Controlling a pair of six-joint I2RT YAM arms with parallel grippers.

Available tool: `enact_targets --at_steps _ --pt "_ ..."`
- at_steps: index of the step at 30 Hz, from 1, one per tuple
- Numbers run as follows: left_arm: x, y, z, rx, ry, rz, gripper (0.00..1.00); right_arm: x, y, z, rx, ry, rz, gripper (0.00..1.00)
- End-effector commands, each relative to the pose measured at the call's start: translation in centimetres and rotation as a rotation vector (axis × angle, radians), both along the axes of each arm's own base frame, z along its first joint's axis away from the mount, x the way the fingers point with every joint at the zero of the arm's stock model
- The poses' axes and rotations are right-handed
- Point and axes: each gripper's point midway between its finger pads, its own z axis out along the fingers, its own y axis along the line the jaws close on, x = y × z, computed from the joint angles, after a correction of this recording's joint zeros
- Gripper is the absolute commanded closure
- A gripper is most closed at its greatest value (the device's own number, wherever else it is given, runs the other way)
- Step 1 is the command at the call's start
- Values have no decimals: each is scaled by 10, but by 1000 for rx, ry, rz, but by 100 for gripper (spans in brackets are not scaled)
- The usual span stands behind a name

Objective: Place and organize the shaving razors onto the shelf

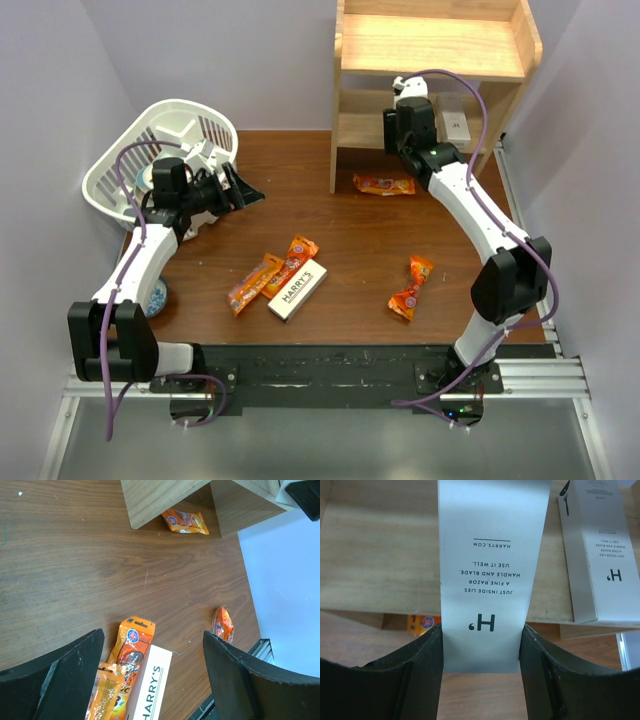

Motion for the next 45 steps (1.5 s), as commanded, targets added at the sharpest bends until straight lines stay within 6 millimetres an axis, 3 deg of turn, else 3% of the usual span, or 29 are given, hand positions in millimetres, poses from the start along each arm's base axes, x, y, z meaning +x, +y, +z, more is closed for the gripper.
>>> enact_targets --at_steps 1,14,19,25,41,45 --pt "9 0 22 -21 -61 -4 15 20 -6 35 7 -129 -35 85" --pt "13 -2 17 -33 -44 -7 15 35 -28 26 -7 -140 -112 84" --pt "15 -3 16 -42 -41 -8 15 40 -39 20 -7 -130 -133 77" --pt "17 -3 15 -48 -37 -9 15 43 -46 19 -5 -133 -157 76" --pt "16 -6 16 -78 -34 -15 15 24 -53 15 -8 -101 -142 74" --pt "15 -7 17 -80 -33 -17 15 23 -50 17 -9 -92 -116 66"
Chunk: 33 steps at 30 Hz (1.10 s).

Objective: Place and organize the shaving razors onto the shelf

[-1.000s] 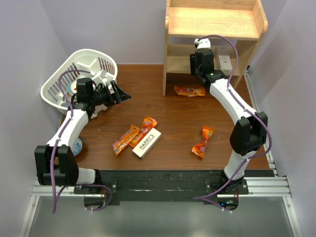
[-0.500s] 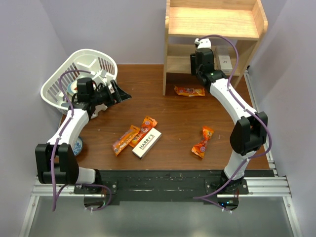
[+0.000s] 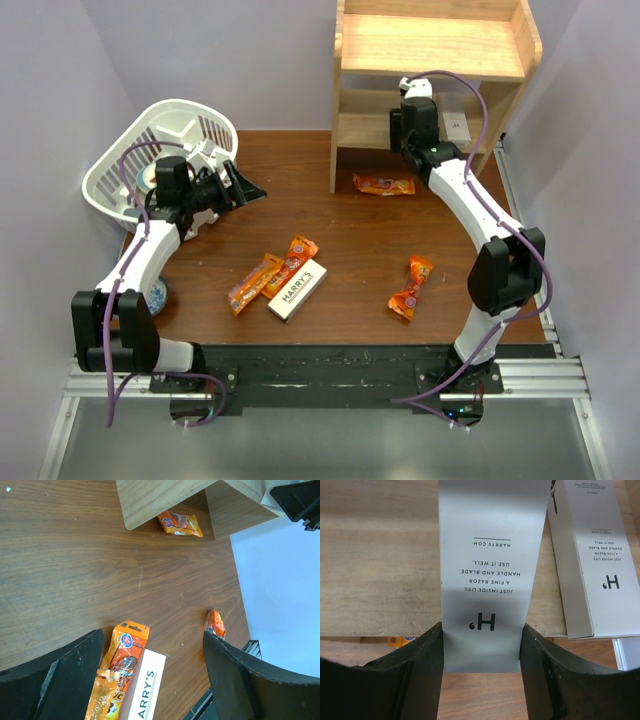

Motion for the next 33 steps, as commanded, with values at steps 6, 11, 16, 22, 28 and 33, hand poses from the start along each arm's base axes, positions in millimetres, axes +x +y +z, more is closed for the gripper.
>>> enact_targets --at_steps 6,11,16,22,28,33 --pt "5 -1 20 -29 -60 -10 15 2 -32 36 6 -104 -68 55" --pt "4 -2 19 -31 -60 -11 15 5 -28 38 28 -109 -50 20" --pt "4 -2 21 -35 -63 -11 15 1 -27 52 50 -128 -41 1" --pt "5 -2 22 -41 -63 -8 15 -15 -18 63 108 -130 13 1" --pt "7 -3 21 -49 -59 -6 15 -29 -17 57 133 -102 19 1" --pt "6 -3 20 -48 -57 -7 15 -32 -16 48 131 -84 27 2"
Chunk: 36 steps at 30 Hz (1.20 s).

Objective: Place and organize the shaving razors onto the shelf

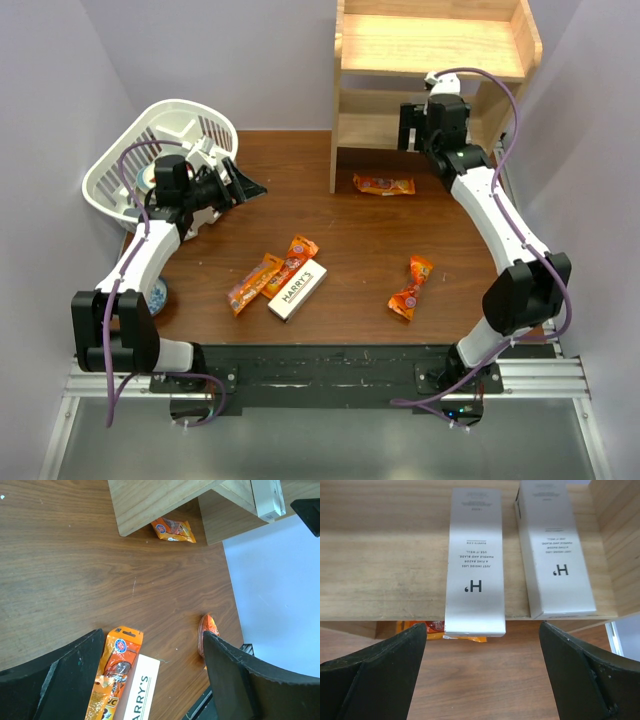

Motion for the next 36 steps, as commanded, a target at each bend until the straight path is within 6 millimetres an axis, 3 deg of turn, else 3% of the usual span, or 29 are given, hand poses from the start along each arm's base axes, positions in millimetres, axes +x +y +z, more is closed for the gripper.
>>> enact_targets --at_steps 1,12,26,36 --pt "3 -1 13 -18 -44 -13 15 -2 5 9 36 -37 19 3" --pt "-1 0 13 -11 -48 -9 15 -4 11 -11 56 15 34 3" --pt "-2 2 12 3 -50 -5 15 12 12 -24 33 24 24 7" --pt "0 2 9 5 -47 -3 15 20 15 -18 32 -2 38 36"
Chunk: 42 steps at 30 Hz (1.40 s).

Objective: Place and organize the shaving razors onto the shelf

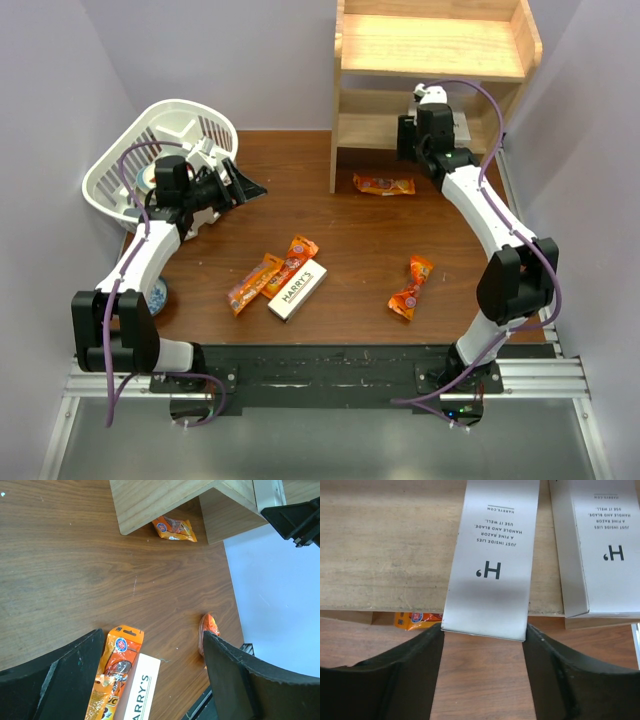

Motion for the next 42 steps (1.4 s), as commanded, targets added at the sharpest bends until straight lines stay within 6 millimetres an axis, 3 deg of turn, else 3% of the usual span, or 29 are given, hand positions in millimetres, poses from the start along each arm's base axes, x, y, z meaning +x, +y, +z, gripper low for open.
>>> enact_targets --at_steps 1,2,3,18,20,23,24,28,30,31,32,34,35,36,37,38,39,42 --pt "0 2 10 7 -50 -3 15 12 4 30 16 -94 5 40" --pt "1 2 9 7 -48 -3 15 14 4 30 16 -98 8 47" --pt "1 2 10 5 -49 -4 15 14 5 31 16 -100 13 49" --pt "3 2 5 1 -35 -4 15 30 4 26 -29 -114 12 46" --pt "4 2 5 0 -33 -5 15 31 1 25 -35 -115 4 40" --pt "4 1 3 0 -28 -8 15 26 -2 26 -39 -106 -9 19" --pt "4 2 4 3 -29 -8 15 23 -3 25 -37 -96 -12 16" --pt "-3 6 -10 70 -15 -29 14 -1 -7 50 -16 -130 -10 1" --pt "-7 1 -15 157 -37 -74 13 -20 -9 63 -8 -142 8 1" --pt "-18 -3 -27 219 0 -115 11 -27 -8 64 -5 -140 19 1" --pt "-29 -23 -33 334 -77 -243 10 -37 -8 55 -7 -116 35 1" --pt "-43 -34 -48 502 -124 -349 7 -60 -9 58 -2 -114 72 1" --pt "-59 -54 -55 533 -141 -430 7 -70 -12 37 -16 -68 79 1" --pt "-69 -55 -70 583 -132 -465 6 -83 -14 43 -16 -90 84 1" --pt "-78 -58 -81 621 -128 -510 6 -90 -15 36 -17 -78 90 1" --pt "-92 -67 -93 641 -116 -562 6 -100 -17 15 -23 -34 96 1" --pt "-96 -66 -101 667 -100 -572 5 -111 -18 21 -12 -52 104 1" --pt "-114 -71 -120 695 -44 -620 5 -134 -14 -1 8 -4 153 1"
